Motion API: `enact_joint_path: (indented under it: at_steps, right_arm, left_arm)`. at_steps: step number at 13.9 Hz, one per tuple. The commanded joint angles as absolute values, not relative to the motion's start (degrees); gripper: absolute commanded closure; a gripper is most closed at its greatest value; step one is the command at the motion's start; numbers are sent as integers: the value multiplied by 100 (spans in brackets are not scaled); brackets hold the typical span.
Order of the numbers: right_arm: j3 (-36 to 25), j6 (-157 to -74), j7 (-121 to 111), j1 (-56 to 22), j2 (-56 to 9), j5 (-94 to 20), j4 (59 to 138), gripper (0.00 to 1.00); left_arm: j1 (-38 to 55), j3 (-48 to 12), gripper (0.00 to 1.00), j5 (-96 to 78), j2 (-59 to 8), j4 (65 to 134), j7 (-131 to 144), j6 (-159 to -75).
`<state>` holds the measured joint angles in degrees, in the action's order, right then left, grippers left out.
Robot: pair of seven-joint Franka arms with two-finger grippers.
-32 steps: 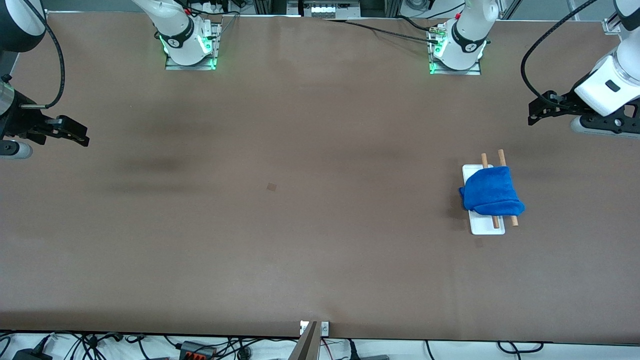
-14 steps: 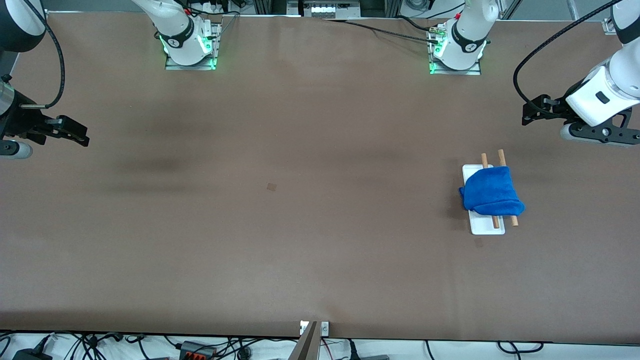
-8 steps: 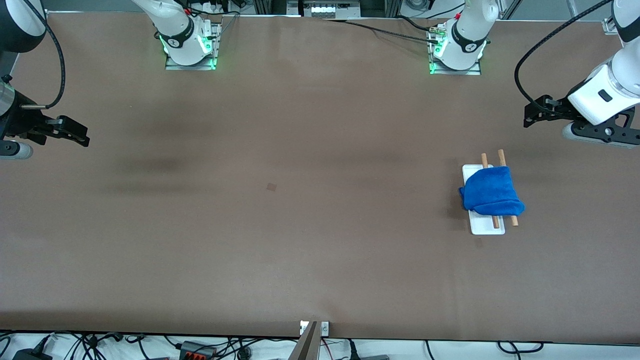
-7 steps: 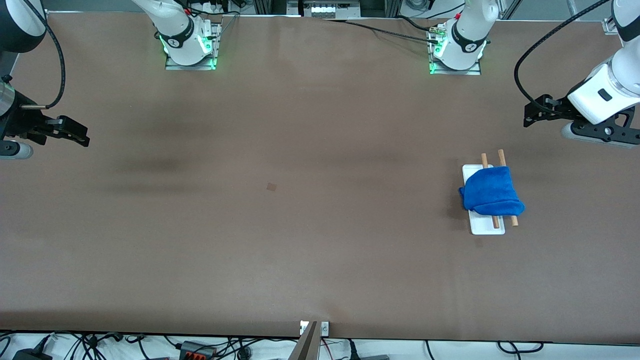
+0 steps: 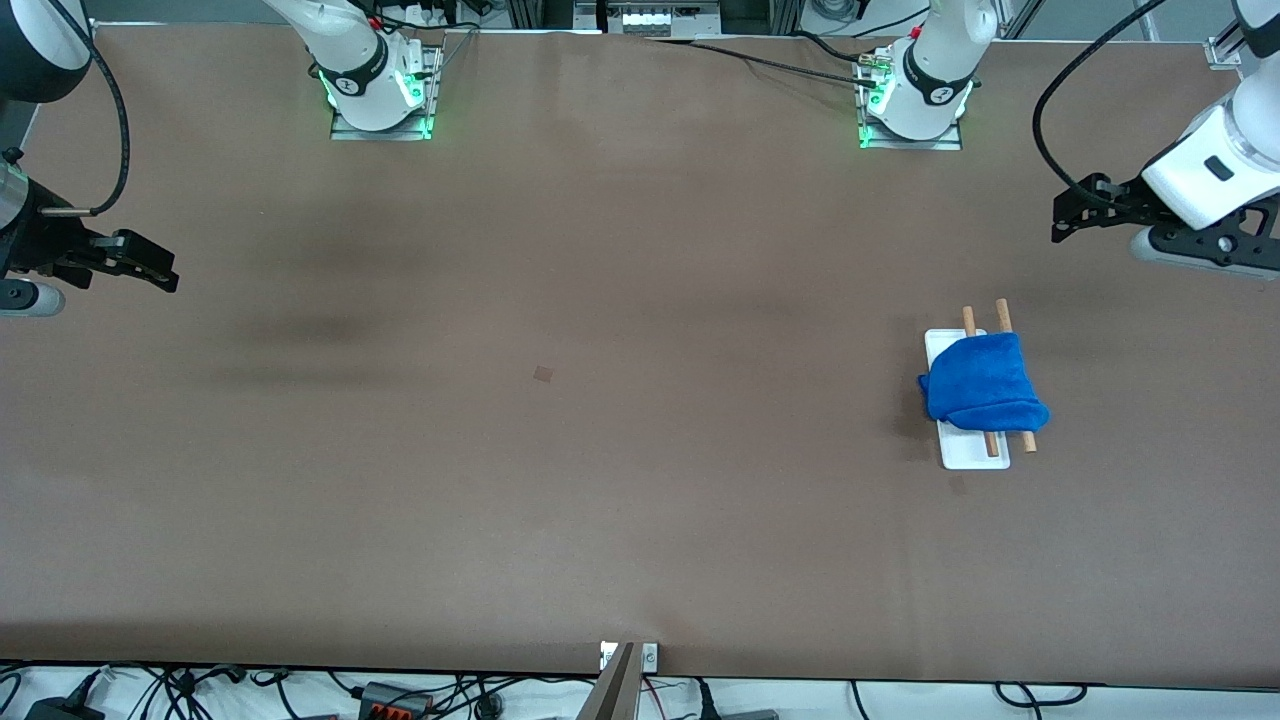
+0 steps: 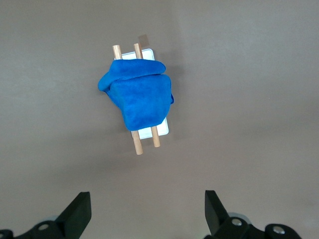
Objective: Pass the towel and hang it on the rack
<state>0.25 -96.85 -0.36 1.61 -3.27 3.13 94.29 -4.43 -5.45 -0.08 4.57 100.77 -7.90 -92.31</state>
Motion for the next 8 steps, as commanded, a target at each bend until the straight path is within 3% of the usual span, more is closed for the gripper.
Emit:
enact_joint_path:
  at_steps: [1,8]
  right_arm:
    - [53,-9615,-105,167,-255,325,9413,0]
    - [53,-9606,-105,167,-246,325,9439,0]
  left_arm:
    - [-378,-404,0,-9,589,10178,-853,-9220]
    - [-360,-404,0,9,589,10195,-932,-9229]
